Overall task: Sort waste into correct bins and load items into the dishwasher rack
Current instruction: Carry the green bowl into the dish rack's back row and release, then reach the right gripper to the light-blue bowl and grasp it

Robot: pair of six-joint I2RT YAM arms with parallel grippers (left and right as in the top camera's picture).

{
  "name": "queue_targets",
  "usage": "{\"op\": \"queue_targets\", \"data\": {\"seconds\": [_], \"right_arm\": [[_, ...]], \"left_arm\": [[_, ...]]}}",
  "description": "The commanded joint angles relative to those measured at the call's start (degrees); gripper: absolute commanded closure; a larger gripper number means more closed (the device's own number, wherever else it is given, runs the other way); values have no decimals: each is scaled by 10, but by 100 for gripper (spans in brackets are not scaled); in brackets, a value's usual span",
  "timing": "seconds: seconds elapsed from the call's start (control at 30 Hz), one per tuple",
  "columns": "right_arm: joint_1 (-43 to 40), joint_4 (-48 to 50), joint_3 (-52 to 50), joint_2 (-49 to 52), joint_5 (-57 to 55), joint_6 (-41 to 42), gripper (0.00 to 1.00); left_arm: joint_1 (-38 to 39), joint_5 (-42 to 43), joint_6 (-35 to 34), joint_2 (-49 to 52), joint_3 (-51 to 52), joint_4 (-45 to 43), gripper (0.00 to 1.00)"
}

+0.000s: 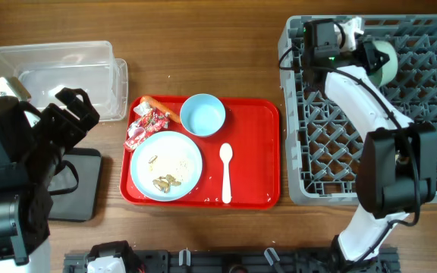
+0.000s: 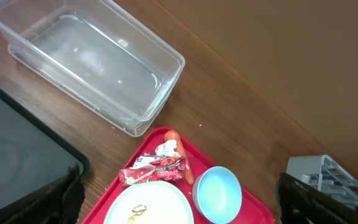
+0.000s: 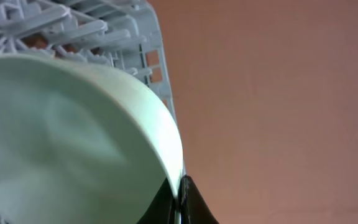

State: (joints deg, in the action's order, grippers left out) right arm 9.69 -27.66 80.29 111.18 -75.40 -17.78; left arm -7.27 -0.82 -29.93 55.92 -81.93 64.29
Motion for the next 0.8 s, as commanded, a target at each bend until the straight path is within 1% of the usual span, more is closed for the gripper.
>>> {"op": "queue_targets", "data": {"seconds": [0.0, 0.03, 0.1, 0.13, 0.17, 0.2, 0.23, 0.27, 0.33, 0.37, 0.4, 0.43, 0.47, 0.5, 0.53, 0.6, 0.63, 0.7, 0.77], "right_arm": [[35, -30, -2, 14, 55, 45, 89], [44, -35, -2, 9, 61, 44, 83], [69, -73, 4, -21, 124, 45, 65], [75, -86, 5, -33, 149, 45, 54], [82, -108, 9, -49, 187, 45, 45], [86, -129, 16, -64, 229, 52, 41], [92, -163, 30, -87, 300, 79, 36], [96, -199, 49, -106, 372, 107, 34], [107, -267, 94, -139, 522, 169, 33], [114, -291, 115, -155, 618, 195, 33], [121, -299, 129, -169, 734, 227, 37], [126, -293, 131, -179, 817, 259, 44], [133, -285, 131, -181, 893, 290, 51], [143, -279, 131, -178, 936, 312, 54], [163, -274, 130, -167, 943, 355, 55], [183, -271, 130, -146, 925, 398, 54], [197, -271, 130, -122, 900, 436, 49], [214, -259, 130, -58, 888, 468, 48], [223, -246, 130, 0, 911, 497, 49]], "left_arm": [[-4, -6, -6, 0, -3, -1, 0], [-4, -5, -6, 0, -3, -2, 0], [-4, -5, -5, 0, -3, -2, 0], [-4, -5, -6, 0, -3, -1, 0], [-4, -5, -5, 0, -3, -1, 0], [-4, -5, -6, 0, -3, -1, 0], [-4, -6, -6, 0, -3, -1, 0], [-4, -5, -6, 0, -3, -1, 0], [-4, -5, -6, 0, -3, -2, 0], [-4, -5, -6, 0, -3, -1, 0], [-4, -5, -5, 0, -3, -2, 0], [-4, -5, -5, 0, -3, -2, 0], [-4, -5, -6, 0, -3, -1, 0], [-4, -5, -5, 0, -3, -1, 0], [-4, -5, -6, 0, -3, -2, 0], [-4, -5, -6, 0, -3, -1, 0], [-4, -5, -6, 0, -3, -1, 0], [-4, -5, -6, 0, -3, -2, 0], [-4, -5, -5, 0, -3, -1, 0]]}}
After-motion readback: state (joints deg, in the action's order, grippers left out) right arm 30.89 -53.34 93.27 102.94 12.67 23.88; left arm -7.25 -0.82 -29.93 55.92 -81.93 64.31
